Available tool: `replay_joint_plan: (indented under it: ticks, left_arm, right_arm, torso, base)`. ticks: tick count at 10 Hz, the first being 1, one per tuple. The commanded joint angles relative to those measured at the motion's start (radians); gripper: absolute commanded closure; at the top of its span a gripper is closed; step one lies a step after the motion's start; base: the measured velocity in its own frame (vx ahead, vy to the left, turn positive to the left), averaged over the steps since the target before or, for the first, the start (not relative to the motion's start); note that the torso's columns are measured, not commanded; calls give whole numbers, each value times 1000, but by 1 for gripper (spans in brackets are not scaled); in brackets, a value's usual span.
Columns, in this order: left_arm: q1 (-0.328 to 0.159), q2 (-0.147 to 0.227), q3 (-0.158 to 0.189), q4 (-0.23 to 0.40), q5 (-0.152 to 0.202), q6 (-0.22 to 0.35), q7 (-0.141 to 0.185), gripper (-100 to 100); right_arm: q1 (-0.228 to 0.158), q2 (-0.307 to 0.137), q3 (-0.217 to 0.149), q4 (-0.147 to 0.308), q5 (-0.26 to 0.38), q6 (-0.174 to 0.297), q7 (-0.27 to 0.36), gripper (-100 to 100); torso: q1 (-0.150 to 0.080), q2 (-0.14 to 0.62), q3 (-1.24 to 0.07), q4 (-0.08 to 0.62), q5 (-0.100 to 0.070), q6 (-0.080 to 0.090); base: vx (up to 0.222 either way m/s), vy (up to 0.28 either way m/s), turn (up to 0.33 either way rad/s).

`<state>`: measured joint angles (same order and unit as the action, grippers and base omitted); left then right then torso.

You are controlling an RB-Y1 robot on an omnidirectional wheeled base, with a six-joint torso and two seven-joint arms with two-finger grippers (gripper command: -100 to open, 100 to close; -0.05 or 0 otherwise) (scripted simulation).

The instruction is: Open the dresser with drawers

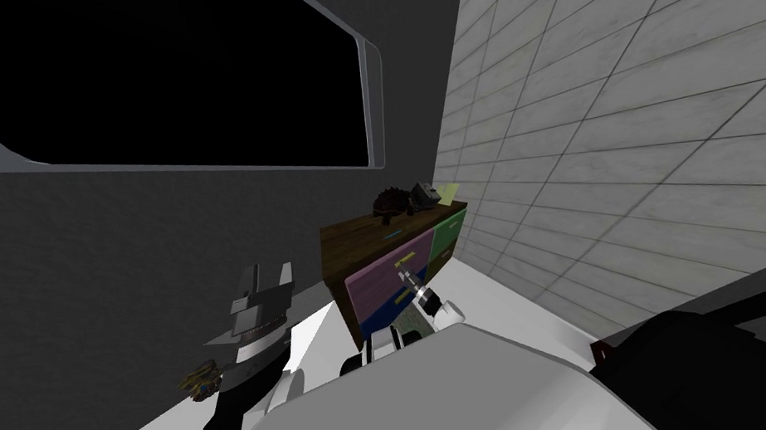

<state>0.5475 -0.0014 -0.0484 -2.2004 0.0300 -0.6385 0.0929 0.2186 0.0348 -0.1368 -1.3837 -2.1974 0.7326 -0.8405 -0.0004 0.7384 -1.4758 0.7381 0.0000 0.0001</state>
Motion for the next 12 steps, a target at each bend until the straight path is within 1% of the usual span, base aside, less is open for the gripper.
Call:
replay_joint_plan:
  ticks: [1, 2, 4, 7, 8, 9, 12]
  left_arm:
    - [0, 0, 0, 0, 0, 0, 0, 0]
    - [0, 0, 0, 0, 0, 0, 0, 0]
    - [0, 0, 0, 0, 0, 0, 0, 0]
    - [0, 0, 0, 0, 0, 0, 0, 0]
    - [0, 0, 0, 0, 0, 0, 0, 0]
    - [0, 0, 0, 0, 0, 0, 0, 0]
    - [0, 0, 0, 0, 0, 0, 0, 0]
  right_arm:
    - [-6, -2, 4, -11, 6, -15, -10, -100]
    - [-7, -2, 5, -13, 7, -20, -13, 100]
    - [-1, -13, 8, -26, 4, -21, -24, 100]
    - [9, -29, 13, -46, 1, -24, -43, 100]
    - [12, -25, 14, -38, 4, -26, -39, 100]
    - [23, -35, 16, -46, -1, -21, -45, 100]
    - [32, -46, 18, -59, -7, -13, -52, 100]
  torso:
    - [2, -2, -1, 0, 0, 0]
    - [1, -1, -1, 0, 0, 0]
    - [-2, 6, 3, 1, -1, 1]
    - [0, 4, 2, 3, 1, 0]
    - [0, 2, 1, 4, 2, 1]
    - [3, -3, -2, 3, 2, 0]
    - [-1, 3, 2, 2, 0, 1]
  base:
    - [30, 19, 16]
    - [0, 0, 0]
    - [-122, -33, -6]
    - [-187, -53, -11]
    - [-81, -32, 2]
    - [-128, -31, -19]
    - [-171, -55, -17]
